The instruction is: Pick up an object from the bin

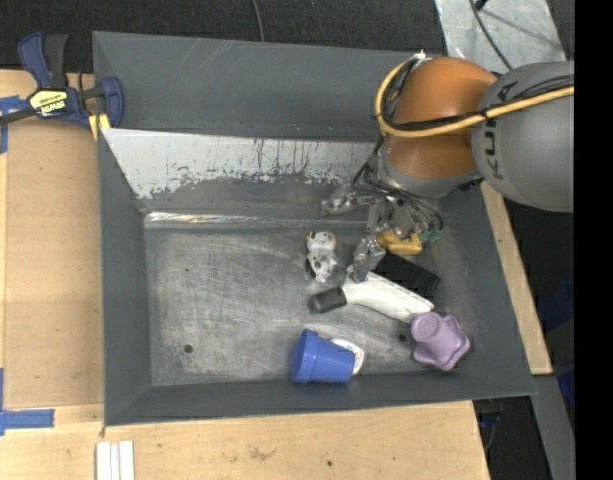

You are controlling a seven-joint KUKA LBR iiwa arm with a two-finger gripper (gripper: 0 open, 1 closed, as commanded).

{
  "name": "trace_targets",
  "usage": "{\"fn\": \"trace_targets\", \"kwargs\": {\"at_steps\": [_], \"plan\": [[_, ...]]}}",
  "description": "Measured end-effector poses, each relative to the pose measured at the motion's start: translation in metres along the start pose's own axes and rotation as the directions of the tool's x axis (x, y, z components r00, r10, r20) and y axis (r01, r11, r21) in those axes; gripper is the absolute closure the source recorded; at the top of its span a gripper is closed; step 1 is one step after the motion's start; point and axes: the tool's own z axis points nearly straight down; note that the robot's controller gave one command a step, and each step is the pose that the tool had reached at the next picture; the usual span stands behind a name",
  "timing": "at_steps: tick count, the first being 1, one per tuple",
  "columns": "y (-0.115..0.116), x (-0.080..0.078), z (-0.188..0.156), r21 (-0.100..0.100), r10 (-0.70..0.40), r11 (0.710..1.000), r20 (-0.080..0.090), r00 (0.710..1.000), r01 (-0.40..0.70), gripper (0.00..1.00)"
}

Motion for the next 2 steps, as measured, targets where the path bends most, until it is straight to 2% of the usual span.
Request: {"fn": "trace_targets", "kwargs": {"at_steps": [1,2], "plan": [[0.0438,-0.0089,0.0202,0.0,-0.146,0.989,0.002,0.989,0.146,1.0],[0.0438,-0.0089,0.0202,0.0,-0.146,0.989,0.002,0.989,0.146,1.0]]}}
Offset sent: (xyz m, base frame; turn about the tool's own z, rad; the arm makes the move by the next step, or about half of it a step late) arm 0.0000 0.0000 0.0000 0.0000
